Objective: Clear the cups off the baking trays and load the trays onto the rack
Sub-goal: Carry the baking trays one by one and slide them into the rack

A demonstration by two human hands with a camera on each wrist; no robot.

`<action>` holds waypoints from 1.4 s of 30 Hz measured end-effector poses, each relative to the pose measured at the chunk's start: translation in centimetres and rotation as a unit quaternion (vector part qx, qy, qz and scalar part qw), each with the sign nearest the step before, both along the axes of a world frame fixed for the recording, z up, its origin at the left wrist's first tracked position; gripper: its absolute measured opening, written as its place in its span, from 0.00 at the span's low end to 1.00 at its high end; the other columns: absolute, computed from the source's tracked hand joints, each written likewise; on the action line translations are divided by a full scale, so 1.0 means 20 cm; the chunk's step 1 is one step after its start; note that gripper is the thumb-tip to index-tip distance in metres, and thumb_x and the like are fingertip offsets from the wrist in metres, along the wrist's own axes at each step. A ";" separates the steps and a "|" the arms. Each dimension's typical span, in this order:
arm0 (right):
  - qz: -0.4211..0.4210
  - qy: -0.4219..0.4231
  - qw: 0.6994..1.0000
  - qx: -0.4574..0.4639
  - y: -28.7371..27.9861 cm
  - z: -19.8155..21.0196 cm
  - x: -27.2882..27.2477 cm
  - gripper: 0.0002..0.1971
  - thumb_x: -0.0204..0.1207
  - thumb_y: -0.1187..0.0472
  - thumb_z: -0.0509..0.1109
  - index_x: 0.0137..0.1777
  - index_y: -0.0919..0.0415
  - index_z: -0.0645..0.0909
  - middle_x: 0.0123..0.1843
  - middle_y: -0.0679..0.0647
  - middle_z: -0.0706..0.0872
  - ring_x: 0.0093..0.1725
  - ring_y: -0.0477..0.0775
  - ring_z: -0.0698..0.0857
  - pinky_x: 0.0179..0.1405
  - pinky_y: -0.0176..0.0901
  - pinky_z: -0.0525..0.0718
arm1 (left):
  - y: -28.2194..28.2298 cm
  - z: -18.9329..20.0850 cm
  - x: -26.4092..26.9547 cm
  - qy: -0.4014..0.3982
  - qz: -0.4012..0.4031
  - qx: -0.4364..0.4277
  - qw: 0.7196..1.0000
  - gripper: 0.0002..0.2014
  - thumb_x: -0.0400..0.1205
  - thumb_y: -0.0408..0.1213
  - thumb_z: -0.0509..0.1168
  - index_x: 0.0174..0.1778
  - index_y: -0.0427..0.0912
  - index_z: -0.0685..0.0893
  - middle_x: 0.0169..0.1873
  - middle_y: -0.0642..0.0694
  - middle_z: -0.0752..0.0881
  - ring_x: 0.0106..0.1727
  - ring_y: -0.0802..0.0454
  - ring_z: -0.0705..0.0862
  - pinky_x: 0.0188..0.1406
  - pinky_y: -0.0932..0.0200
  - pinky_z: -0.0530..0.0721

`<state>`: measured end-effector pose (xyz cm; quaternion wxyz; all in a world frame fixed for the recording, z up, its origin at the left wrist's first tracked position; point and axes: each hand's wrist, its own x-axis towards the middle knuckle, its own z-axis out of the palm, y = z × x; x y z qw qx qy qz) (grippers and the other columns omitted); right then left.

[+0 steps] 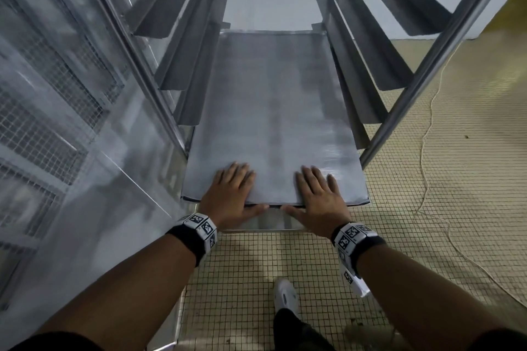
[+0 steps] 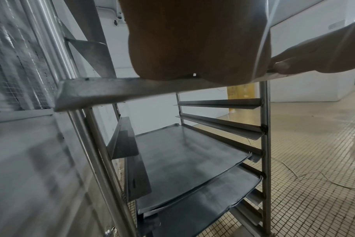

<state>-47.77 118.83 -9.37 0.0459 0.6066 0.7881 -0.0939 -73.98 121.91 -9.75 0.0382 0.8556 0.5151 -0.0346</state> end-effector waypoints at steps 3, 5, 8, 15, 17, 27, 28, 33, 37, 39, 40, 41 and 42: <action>0.006 -0.004 1.000 0.010 0.08 -0.01 0.01 0.52 0.74 0.20 0.31 0.89 0.55 0.37 0.90 0.54 0.35 0.88 0.57 0.32 0.87 0.63 0.38 | 0.08 0.01 0.01 0.007 0.002 -0.001 1.000 0.50 0.79 0.79 0.40 0.89 0.45 0.54 0.89 0.44 0.52 0.89 0.42 0.45 0.86 0.36 0.50; 0.007 -0.002 1.000 0.018 0.14 -0.02 0.02 0.51 0.76 0.20 0.33 0.89 0.55 0.37 0.90 0.54 0.36 0.88 0.57 0.33 0.87 0.63 0.39 | 0.13 0.01 0.01 0.007 0.001 -0.006 1.000 0.50 0.80 0.78 0.40 0.89 0.44 0.54 0.89 0.43 0.51 0.89 0.42 0.44 0.86 0.37 0.49; 0.010 0.003 0.999 0.031 0.20 -0.03 0.03 0.50 0.77 0.20 0.35 0.89 0.56 0.41 0.91 0.55 0.40 0.89 0.58 0.36 0.87 0.64 0.41 | 0.20 0.02 0.02 -0.001 -0.002 0.002 1.000 0.49 0.80 0.77 0.43 0.89 0.44 0.57 0.89 0.42 0.53 0.89 0.41 0.46 0.86 0.36 0.50; 0.045 0.019 0.995 0.088 0.33 -0.05 0.05 0.47 0.82 0.26 0.39 0.87 0.61 0.60 0.88 0.62 0.60 0.88 0.66 0.55 0.84 0.72 0.55 | 0.35 0.04 0.05 0.008 -0.004 0.002 1.000 0.51 0.79 0.78 0.37 0.88 0.43 0.59 0.88 0.42 0.55 0.89 0.40 0.49 0.85 0.35 0.53; 0.054 0.017 0.994 0.090 0.38 -0.05 0.06 0.45 0.83 0.27 0.39 0.87 0.62 0.62 0.87 0.62 0.63 0.87 0.67 0.57 0.83 0.73 0.58 | 0.39 0.04 0.05 0.007 -0.006 0.003 1.000 0.50 0.79 0.78 0.37 0.88 0.43 0.59 0.88 0.41 0.55 0.89 0.40 0.49 0.86 0.36 0.53; 0.039 0.026 0.995 0.093 0.57 -0.04 0.06 0.43 0.83 0.29 0.42 0.85 0.61 0.65 0.86 0.62 0.65 0.87 0.66 0.61 0.83 0.70 0.61 | 0.54 0.03 0.09 -0.006 0.009 -0.003 1.000 0.52 0.77 0.76 0.27 0.87 0.44 0.62 0.87 0.38 0.59 0.88 0.38 0.54 0.84 0.36 0.58; 0.039 0.024 0.995 0.092 0.58 -0.05 0.06 0.43 0.83 0.29 0.41 0.86 0.61 0.64 0.86 0.62 0.65 0.87 0.66 0.61 0.83 0.70 0.60 | 0.55 0.03 0.09 -0.010 0.010 -0.003 1.000 0.52 0.78 0.76 0.27 0.87 0.44 0.62 0.87 0.38 0.59 0.88 0.38 0.54 0.84 0.36 0.58; 0.037 0.023 0.995 0.091 0.63 -0.05 0.05 0.43 0.84 0.29 0.41 0.86 0.60 0.64 0.87 0.61 0.64 0.87 0.66 0.60 0.84 0.69 0.59 | 0.58 0.04 0.10 -0.011 0.022 -0.012 1.000 0.48 0.79 0.74 0.31 0.88 0.45 0.60 0.88 0.40 0.56 0.89 0.39 0.51 0.85 0.37 0.56; 0.029 0.023 0.995 0.094 0.66 -0.06 0.05 0.42 0.83 0.30 0.43 0.85 0.60 0.66 0.86 0.61 0.66 0.86 0.65 0.62 0.84 0.69 0.60 | 0.62 0.04 0.11 -0.008 0.033 -0.027 0.999 0.48 0.79 0.74 0.31 0.88 0.46 0.58 0.89 0.41 0.54 0.89 0.40 0.49 0.85 0.36 0.54; 0.028 0.025 0.995 0.097 0.68 -0.06 0.05 0.42 0.83 0.30 0.44 0.85 0.60 0.66 0.86 0.60 0.66 0.86 0.65 0.62 0.84 0.68 0.60 | 0.63 0.04 0.11 -0.009 0.037 -0.030 0.999 0.47 0.79 0.73 0.32 0.88 0.46 0.58 0.89 0.42 0.54 0.89 0.41 0.49 0.85 0.36 0.54; 0.027 0.026 0.994 0.098 0.68 -0.06 0.05 0.41 0.83 0.30 0.44 0.86 0.59 0.65 0.86 0.60 0.65 0.87 0.64 0.61 0.84 0.68 0.59 | 0.63 0.04 0.12 -0.012 0.039 -0.033 0.999 0.46 0.80 0.73 0.33 0.88 0.46 0.58 0.89 0.42 0.54 0.89 0.41 0.48 0.86 0.36 0.53; 0.027 0.026 0.994 0.099 0.69 -0.06 0.05 0.41 0.83 0.30 0.45 0.86 0.58 0.64 0.87 0.59 0.64 0.87 0.63 0.60 0.84 0.67 0.58 | 0.64 0.03 0.12 -0.014 0.041 -0.037 0.998 0.45 0.80 0.72 0.35 0.88 0.46 0.58 0.89 0.42 0.53 0.89 0.41 0.48 0.86 0.37 0.52; 0.027 0.025 0.994 0.098 0.69 -0.06 0.06 0.41 0.83 0.30 0.45 0.87 0.58 0.63 0.87 0.59 0.63 0.88 0.63 0.58 0.85 0.67 0.57 | 0.64 0.04 0.12 -0.016 0.041 -0.038 0.998 0.45 0.81 0.72 0.36 0.88 0.46 0.58 0.89 0.42 0.53 0.89 0.41 0.48 0.86 0.37 0.51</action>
